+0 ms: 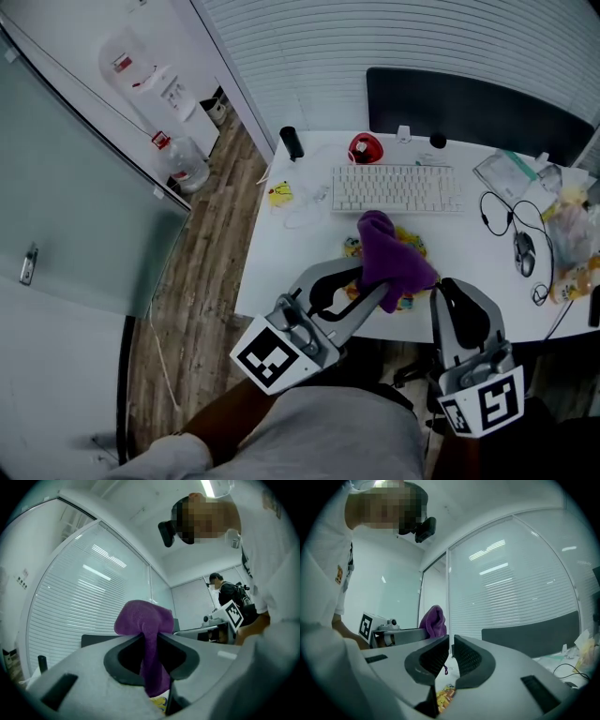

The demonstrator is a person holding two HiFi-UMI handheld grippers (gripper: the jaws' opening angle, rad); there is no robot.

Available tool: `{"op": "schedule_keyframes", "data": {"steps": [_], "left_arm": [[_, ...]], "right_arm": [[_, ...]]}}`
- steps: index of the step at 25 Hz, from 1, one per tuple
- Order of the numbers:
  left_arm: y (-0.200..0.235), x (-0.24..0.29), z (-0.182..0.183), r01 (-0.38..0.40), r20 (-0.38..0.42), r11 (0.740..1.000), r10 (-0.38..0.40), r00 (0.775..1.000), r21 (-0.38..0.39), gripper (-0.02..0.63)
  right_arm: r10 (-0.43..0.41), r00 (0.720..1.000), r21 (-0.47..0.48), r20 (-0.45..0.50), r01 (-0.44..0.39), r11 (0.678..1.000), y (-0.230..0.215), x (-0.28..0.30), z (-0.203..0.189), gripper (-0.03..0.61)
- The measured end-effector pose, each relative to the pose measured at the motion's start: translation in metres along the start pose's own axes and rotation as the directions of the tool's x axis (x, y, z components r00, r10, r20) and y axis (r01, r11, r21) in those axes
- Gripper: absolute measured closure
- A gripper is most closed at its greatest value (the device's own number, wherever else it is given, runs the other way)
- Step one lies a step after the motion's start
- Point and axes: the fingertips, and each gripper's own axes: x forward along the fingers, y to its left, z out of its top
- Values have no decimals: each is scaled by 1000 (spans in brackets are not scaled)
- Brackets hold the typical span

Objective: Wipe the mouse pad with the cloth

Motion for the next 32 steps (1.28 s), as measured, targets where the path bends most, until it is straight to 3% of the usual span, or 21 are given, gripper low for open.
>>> {"op": "schedule_keyframes", "data": {"steps": [13, 32], "left_arm": [[-5, -10, 16, 1, 67, 999, -4, 998, 51, 532], [-2, -9, 10, 6, 53, 999, -8, 999, 37, 532]], "right_arm": [[-5, 994, -44, 112, 10, 999, 17, -12, 21, 566], [-33, 997, -28, 74, 35, 999, 9, -13, 8, 568]]}}
